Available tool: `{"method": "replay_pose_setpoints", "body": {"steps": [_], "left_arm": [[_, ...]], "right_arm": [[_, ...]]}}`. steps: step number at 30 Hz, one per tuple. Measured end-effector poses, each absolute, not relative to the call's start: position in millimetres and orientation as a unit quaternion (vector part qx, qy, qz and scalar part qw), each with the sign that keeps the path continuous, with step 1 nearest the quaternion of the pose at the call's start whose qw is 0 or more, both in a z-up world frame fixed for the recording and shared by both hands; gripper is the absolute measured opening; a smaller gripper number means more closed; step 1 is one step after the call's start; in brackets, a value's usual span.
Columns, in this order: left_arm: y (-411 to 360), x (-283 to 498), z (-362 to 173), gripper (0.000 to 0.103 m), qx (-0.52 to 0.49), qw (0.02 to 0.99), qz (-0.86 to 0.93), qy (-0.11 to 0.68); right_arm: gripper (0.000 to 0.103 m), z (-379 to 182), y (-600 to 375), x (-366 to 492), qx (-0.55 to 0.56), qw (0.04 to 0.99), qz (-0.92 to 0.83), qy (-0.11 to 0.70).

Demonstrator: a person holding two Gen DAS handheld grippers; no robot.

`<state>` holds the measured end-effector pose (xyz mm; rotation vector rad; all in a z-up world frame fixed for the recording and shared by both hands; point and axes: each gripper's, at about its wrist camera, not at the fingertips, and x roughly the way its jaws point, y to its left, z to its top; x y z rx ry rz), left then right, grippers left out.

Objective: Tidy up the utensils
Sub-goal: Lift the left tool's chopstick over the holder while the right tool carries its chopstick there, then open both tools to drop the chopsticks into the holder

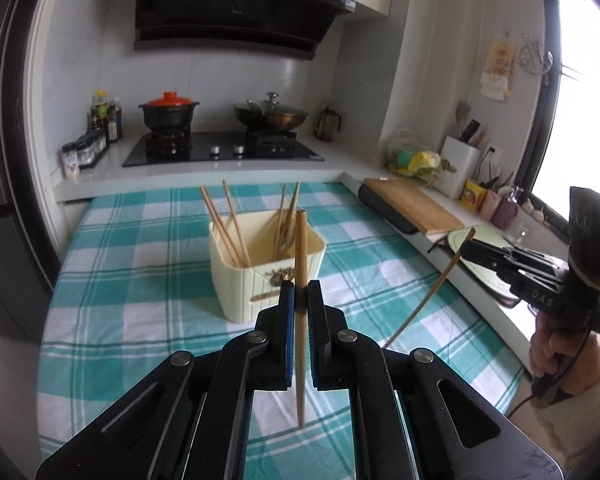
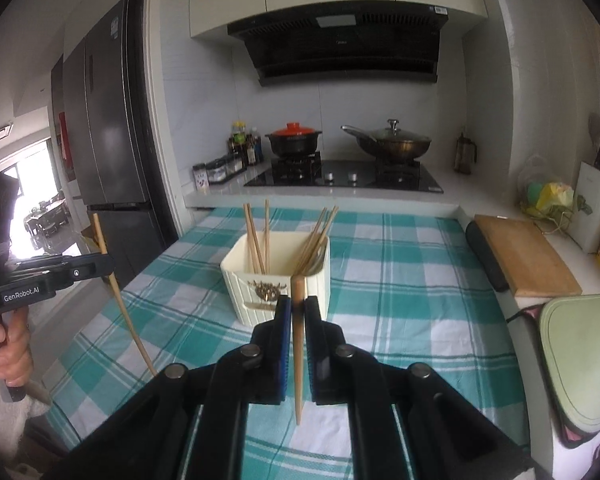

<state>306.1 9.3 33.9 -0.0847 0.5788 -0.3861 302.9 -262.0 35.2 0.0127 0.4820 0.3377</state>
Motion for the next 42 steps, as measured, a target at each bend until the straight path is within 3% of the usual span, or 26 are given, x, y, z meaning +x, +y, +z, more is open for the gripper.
{"method": "replay_pose_setpoints", "body": {"steps": [11, 17, 21, 30, 37, 38, 40, 41, 42], "left_arm": [[18.8, 371.2, 123.1, 0.004, -0.051, 0.963, -0.158, 0.213], [19.9, 427.9, 141.4, 0.004, -0.057, 0.972, -0.13, 0.188], [17.9, 468.7, 125.6, 0.004, -0.07, 0.969, -0.116, 0.205], [7.4, 534.2, 41.0, 0.004, -0.075, 0.943, -0.099, 0.309], [7.3, 553.5, -6.8, 0.005, -0.076, 0.929, -0.075, 0.355], [8.2, 551.5, -8.5, 0.008, -0.075, 0.929, -0.072, 0.354], [9.9, 543.5, -9.0, 0.03, -0.066, 0.932, -0.068, 0.35], [10.1, 537.5, -7.2, 0.052, -0.058, 0.935, -0.063, 0.345], [10.6, 529.2, -4.3, 0.068, -0.05, 0.939, -0.058, 0.336]], "right_arm": [[0.007, 124.7, -237.1, 369.7, -0.001, 0.969, 0.172, 0.175], [0.007, 149.3, -215.6, 416.2, -0.012, 0.972, 0.181, 0.15], [0.007, 135.9, -203.0, 454.8, -0.019, 0.969, 0.189, 0.157], [0.007, 47.7, -172.9, 543.0, -0.008, 0.928, 0.211, 0.308], [0.01, -1.9, -164.7, 579.7, 0.02, 0.907, 0.217, 0.361], [0.011, -6.0, -165.3, 582.2, 0.027, 0.905, 0.217, 0.365], [0.026, -9.3, -166.9, 583.1, 0.041, 0.903, 0.221, 0.367], [0.039, -8.2, -168.5, 581.1, 0.046, 0.904, 0.223, 0.361], [0.045, -5.7, -170.0, 577.9, 0.048, 0.907, 0.222, 0.353]]}}
